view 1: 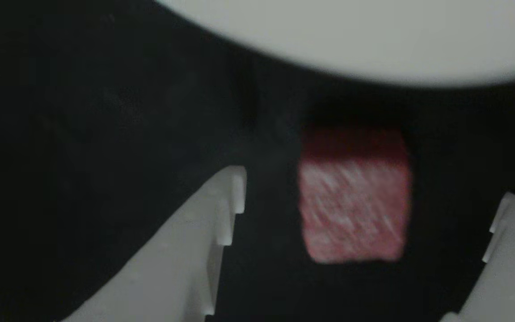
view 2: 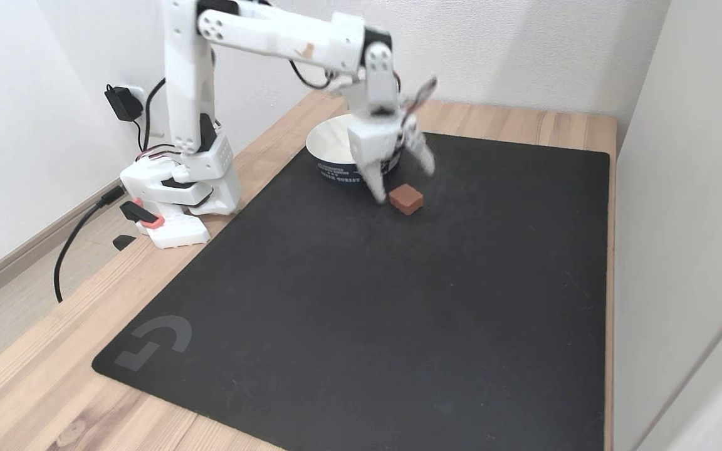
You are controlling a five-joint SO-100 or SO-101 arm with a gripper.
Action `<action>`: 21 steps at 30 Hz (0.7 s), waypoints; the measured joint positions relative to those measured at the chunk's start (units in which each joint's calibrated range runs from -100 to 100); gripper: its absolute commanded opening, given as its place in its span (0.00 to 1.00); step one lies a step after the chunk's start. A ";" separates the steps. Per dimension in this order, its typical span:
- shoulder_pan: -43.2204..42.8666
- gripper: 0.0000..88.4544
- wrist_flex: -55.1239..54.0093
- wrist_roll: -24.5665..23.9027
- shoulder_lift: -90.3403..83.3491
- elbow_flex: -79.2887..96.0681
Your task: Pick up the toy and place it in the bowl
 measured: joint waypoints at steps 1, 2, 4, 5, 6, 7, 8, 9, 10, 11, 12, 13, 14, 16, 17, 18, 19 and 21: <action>0.33 0.43 0.00 0.00 0.25 0.00; 0.50 0.43 0.00 0.00 0.58 -0.09; 0.42 0.43 0.00 0.00 1.17 -0.09; 0.25 0.43 -0.51 0.00 1.58 -0.19; 0.17 0.43 -0.84 0.00 1.75 -0.28; 0.25 0.43 -1.35 0.00 2.25 -0.19; 0.50 0.43 -2.20 0.00 2.66 -0.19; 0.75 0.43 -2.36 0.00 3.00 -0.19; 0.92 0.43 -2.45 0.00 3.50 -0.28; 0.92 0.43 -2.45 0.00 3.58 -0.28; 0.92 0.43 -2.36 0.00 4.00 -0.47; 1.33 0.42 -2.36 0.00 4.50 -0.66; 2.08 0.41 -2.20 0.00 5.00 -1.04; 2.50 0.41 -2.28 0.41 5.41 -1.32; 2.50 0.41 -2.28 0.67 5.50 -1.32; 2.50 0.41 -2.28 0.77 5.58 -1.32; 2.50 0.41 -2.28 0.82 5.58 -1.32; 2.50 0.41 -2.28 0.88 5.58 -1.32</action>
